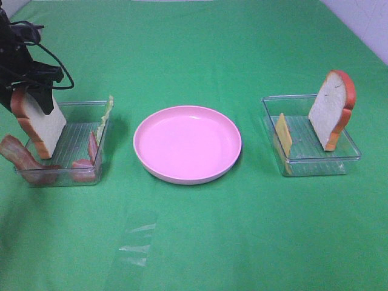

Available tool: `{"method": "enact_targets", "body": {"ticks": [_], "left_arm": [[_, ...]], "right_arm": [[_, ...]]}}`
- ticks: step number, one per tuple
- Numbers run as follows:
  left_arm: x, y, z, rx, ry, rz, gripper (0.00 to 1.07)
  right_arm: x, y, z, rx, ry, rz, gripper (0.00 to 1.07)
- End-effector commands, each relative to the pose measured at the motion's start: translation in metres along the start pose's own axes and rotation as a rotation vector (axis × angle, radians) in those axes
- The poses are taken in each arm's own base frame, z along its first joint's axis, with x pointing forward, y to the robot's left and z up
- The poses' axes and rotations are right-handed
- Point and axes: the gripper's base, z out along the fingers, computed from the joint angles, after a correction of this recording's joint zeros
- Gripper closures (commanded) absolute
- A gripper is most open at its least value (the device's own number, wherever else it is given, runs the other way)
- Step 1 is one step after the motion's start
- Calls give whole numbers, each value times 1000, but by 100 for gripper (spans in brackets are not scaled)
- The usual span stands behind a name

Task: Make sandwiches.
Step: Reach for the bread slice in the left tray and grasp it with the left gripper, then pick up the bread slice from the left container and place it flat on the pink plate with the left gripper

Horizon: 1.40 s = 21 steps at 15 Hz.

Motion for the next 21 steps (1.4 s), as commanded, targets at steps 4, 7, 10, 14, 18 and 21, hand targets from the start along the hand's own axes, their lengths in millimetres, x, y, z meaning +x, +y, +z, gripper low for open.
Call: {"method": "enact_targets", "body": {"ticks": [4,7,10,14,18,21], "left_arm": [[4,-2,0,3,55,8,52],[3,-2,0,-1,44,10,59],[3,-1,0,-11,35,13,84],[3,-1,0,-10,38,28,107],[3,-2,-7,-2,27,24,107],[6,-6,-35,16,-30,23,107]], "right_arm": [[3,0,-2,-7,-26,-5,30],[3,0,-2,-7,-26,-5,30],[3,0,-2,-7,-26,-5,30],[3,0,-2,-7,-26,-5,30],[3,0,-2,-7,-26,-5,30],[3,0,-2,-7,-26,-5,30]]}}
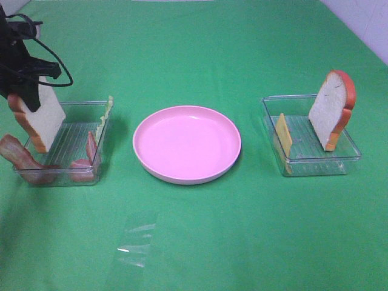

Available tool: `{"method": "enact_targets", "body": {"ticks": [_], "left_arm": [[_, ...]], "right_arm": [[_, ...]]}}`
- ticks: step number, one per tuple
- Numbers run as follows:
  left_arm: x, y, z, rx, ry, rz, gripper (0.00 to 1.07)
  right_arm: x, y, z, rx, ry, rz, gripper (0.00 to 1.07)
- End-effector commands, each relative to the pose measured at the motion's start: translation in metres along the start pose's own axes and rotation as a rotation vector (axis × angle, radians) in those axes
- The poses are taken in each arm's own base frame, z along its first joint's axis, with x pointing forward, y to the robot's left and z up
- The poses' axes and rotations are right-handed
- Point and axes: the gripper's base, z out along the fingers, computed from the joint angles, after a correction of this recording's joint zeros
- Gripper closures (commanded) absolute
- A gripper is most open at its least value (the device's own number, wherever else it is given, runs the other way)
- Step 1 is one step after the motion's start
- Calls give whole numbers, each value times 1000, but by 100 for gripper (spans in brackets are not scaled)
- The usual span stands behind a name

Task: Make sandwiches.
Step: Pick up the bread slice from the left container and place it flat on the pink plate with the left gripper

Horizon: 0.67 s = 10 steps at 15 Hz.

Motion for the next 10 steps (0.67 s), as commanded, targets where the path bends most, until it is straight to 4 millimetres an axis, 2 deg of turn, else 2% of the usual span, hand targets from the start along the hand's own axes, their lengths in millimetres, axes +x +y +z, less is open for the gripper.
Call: {"method": "enact_targets", "body": {"ticks": [1,3,5,6,8,9,10], "left_arm": [[4,-5,-32,20,-58,3,107],[10,-11,-55,42,-84,4,107],[18,-28,-86,110,-144,8,107],[20,-31,-94,145,-162,-11,107],[24,-46,-115,307,-209,-67,107],[22,-67,-117,495,-209,-43,107],[21,-73,-117,542,-208,-32,107]], "right_arm": [[3,0,-2,-7,-26,-5,30],[3,0,-2,-7,-26,-5,30],[3,0,-2,-7,-26,-5,30],[3,0,-2,-7,-26,-5,30],[3,0,-2,-7,-26,-5,30],[3,0,-2,-7,-26,-5,30],[3,0,-2,-8,-26,-4,30]]}}
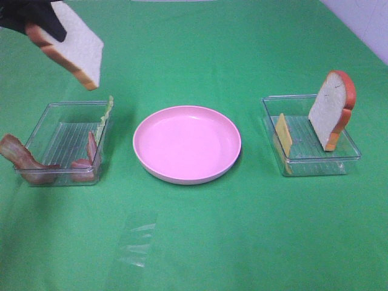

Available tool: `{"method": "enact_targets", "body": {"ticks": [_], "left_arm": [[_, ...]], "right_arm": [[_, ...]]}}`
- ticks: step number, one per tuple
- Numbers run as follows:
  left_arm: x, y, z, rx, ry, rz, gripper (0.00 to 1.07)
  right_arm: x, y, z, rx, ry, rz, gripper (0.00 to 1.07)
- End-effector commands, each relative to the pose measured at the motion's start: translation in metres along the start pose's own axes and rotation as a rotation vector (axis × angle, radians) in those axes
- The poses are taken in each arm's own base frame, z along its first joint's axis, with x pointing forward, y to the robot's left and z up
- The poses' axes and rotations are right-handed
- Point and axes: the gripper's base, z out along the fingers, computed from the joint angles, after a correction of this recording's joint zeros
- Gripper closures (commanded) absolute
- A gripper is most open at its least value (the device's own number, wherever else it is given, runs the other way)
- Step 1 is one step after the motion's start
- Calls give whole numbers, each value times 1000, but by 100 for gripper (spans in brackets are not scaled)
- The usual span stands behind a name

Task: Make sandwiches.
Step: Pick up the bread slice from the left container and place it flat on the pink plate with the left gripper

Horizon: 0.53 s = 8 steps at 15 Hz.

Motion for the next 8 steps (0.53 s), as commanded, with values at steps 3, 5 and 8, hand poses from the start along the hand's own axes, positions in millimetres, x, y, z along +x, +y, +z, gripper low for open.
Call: {"method": "enact_targets", "body": {"ticks": [3,5,8], "left_arm": [[7,-51,39,276,84,43,107],[13,-64,68,283,130,77,107],[27,-83,143,302,215,65,107]], "right_arm": [[3,0,-2,-7,-26,-5,30],[3,0,-2,-7,-26,-5,30],[3,0,-2,-7,-26,-5,30]]}}
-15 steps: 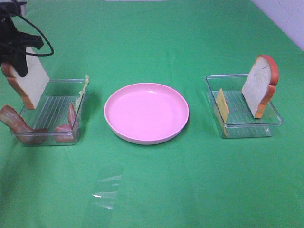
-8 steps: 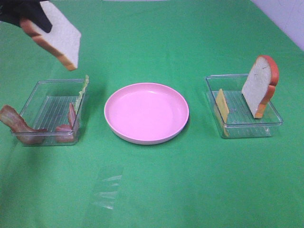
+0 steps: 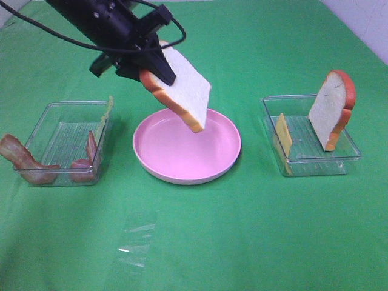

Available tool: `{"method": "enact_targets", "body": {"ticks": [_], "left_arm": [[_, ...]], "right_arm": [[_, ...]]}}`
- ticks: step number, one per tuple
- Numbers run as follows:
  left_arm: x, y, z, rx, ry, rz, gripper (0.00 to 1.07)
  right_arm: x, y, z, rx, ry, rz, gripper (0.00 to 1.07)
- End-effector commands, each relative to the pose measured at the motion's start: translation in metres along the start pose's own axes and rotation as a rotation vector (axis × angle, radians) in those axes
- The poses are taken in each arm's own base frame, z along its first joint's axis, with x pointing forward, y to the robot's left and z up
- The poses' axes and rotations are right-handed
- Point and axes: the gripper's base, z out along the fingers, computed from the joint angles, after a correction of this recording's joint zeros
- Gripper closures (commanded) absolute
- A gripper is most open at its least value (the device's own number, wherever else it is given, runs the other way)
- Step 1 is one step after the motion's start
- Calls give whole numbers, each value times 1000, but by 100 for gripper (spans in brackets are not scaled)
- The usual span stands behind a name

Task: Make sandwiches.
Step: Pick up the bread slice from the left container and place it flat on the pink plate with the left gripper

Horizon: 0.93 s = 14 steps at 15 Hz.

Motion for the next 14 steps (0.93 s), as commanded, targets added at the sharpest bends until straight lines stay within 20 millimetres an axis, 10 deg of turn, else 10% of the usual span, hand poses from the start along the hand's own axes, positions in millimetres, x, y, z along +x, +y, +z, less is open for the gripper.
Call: {"method": "enact_targets", "body": {"ticks": [1,6,14], "left_arm": [[-3,2,27,21,-7,-35,107],[-6,9,79,15,-55,-148,107],[-3,14,92,18,-20,-173,107]], "right_arm": [[3,0,-2,-7,-26,-5,30],[3,0,-2,-7,-26,-5,30],[3,0,-2,-7,-26,-5,30]]}}
